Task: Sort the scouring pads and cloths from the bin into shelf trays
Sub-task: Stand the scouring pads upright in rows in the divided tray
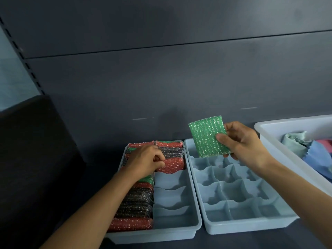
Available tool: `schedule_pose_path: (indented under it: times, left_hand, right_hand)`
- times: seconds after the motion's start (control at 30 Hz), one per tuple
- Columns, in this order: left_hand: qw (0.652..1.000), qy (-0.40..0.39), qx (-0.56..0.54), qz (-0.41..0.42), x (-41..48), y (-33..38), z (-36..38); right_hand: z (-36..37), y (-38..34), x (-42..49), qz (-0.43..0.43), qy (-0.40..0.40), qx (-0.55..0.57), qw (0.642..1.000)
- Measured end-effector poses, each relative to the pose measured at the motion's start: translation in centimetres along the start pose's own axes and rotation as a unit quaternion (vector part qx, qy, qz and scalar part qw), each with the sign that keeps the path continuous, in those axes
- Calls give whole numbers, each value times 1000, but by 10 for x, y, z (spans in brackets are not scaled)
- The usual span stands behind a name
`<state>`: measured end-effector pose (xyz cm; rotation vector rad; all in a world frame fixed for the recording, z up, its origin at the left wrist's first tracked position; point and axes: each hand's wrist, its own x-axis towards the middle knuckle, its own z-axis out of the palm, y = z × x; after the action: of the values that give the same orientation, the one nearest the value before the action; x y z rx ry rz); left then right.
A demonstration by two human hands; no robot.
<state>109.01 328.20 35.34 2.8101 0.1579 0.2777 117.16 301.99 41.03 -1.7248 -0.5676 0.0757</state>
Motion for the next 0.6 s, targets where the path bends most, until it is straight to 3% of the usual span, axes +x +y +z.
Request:
schedule_pose_path:
  times: [0.27,0.33,0.47,0.6]
  left_hand:
    - [992,-34,-104,-64,-1,-6,-1]
    - [994,-39,-96,-44,-4,-10,0]
    - [998,-38,-50,-17,-7,-11,-1]
    - [994,-69,-72,-46,-6,-8,-3]
  right_hand:
    - [53,7,-6,-61,-131,-98,985]
    - [61,11,-2,-79,-81,-123,986]
    - [49,6,13,-56,61,-42,996]
    - [39,4,23,-31,78,-29,996]
